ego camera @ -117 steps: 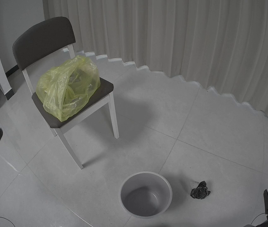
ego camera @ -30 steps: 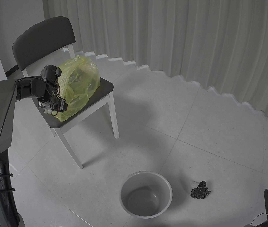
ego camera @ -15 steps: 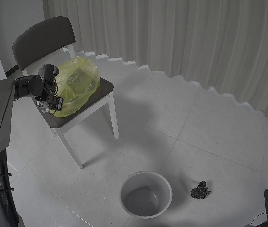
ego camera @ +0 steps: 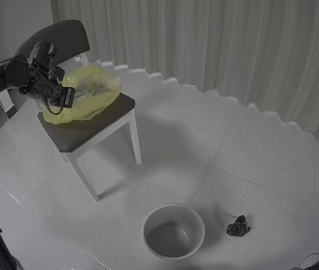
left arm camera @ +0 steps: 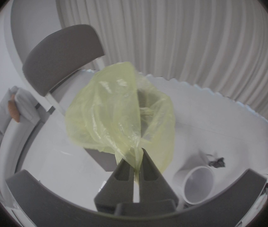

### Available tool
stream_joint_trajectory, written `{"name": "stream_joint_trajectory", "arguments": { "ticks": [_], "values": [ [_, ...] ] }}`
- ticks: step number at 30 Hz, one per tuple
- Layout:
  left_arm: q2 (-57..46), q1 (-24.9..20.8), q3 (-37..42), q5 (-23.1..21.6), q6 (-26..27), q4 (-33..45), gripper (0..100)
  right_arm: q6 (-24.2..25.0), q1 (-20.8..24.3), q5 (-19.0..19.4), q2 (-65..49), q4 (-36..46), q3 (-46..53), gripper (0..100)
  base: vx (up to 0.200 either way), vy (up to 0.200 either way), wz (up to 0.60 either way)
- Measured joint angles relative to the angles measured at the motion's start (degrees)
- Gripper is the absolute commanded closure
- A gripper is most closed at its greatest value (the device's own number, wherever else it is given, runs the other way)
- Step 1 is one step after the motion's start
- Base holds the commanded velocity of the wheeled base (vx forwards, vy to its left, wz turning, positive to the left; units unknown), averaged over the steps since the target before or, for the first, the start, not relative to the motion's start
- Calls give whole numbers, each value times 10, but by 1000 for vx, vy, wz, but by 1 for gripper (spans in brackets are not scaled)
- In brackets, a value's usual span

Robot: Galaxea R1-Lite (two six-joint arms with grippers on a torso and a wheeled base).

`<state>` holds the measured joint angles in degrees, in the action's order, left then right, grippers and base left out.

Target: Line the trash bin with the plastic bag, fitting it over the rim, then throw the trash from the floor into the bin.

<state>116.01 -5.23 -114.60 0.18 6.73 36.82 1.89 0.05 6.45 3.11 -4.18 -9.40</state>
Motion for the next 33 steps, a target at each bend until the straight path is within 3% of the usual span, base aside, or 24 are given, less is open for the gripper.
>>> {"name": "stream_joint_trajectory", "arguments": {
  "ticks": [7,13,24,33],
  "values": [
    [-48,-49,0,-73,2,99,100,-15,7,49,125,12,-122,0,0,0,0],
    [-67,-147,0,-105,7,201,100,-41,10,74,245,15,-206,0,0,0,0],
    [-87,-338,0,-117,61,320,100,-50,15,127,342,10,-217,0,0,0,0],
    [-105,-430,0,-117,94,364,100,-48,16,176,369,10,-205,0,0,0,0]
  ]
}}
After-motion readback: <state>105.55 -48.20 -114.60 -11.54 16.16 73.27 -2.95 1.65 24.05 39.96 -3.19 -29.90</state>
